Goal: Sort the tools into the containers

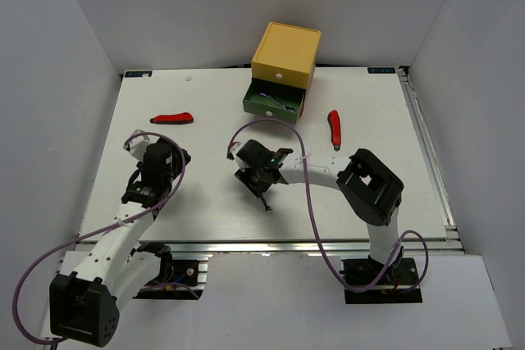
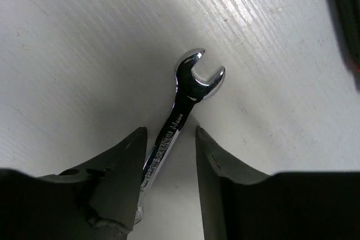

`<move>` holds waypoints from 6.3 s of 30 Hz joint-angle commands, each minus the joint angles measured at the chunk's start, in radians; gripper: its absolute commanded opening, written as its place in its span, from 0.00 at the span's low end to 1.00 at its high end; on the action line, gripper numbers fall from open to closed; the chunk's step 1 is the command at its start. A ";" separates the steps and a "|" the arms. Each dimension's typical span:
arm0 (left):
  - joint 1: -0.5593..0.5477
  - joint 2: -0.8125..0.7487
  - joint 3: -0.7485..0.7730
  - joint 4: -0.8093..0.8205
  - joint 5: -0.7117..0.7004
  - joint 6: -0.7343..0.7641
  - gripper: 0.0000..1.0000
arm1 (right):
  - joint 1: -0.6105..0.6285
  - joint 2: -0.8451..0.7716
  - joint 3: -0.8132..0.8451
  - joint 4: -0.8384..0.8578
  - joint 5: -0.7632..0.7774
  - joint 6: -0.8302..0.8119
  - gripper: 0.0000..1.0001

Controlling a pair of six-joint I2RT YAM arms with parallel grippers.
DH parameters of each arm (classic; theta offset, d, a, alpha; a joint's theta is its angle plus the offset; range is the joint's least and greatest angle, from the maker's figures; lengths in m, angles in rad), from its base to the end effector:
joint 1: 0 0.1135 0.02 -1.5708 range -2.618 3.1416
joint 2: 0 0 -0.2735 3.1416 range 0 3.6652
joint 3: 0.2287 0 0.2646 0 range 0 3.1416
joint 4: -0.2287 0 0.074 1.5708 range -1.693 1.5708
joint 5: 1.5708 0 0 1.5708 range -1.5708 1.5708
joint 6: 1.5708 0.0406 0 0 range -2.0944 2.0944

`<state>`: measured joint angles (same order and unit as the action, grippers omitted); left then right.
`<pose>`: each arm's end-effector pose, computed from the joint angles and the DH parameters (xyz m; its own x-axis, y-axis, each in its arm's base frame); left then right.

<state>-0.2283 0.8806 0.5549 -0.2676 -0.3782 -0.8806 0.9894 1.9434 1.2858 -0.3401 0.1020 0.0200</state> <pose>0.2000 -0.0311 0.2363 -0.2790 -0.6709 -0.6871 -0.4759 0.7180 -0.5079 0.2353 0.3506 0.1621 -0.4774 -0.6902 -0.5438 -0.7916 0.6064 -0.0747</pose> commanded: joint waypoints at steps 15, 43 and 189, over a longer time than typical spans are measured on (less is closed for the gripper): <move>0.000 0.011 -0.024 0.117 0.088 0.000 0.70 | -0.009 -0.142 -0.100 0.053 -0.168 -0.178 0.00; -0.014 0.343 0.022 0.628 0.556 -0.050 0.68 | -0.379 -0.083 0.503 0.317 -0.274 -0.586 0.00; -0.186 1.509 0.963 0.952 0.631 -0.469 0.54 | -0.888 -0.389 0.072 0.144 -1.190 -0.390 0.57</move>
<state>-0.3977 2.3844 1.4338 0.6823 0.2691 -1.3254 0.1360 1.5780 1.3785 -0.2337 -1.0367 -0.3996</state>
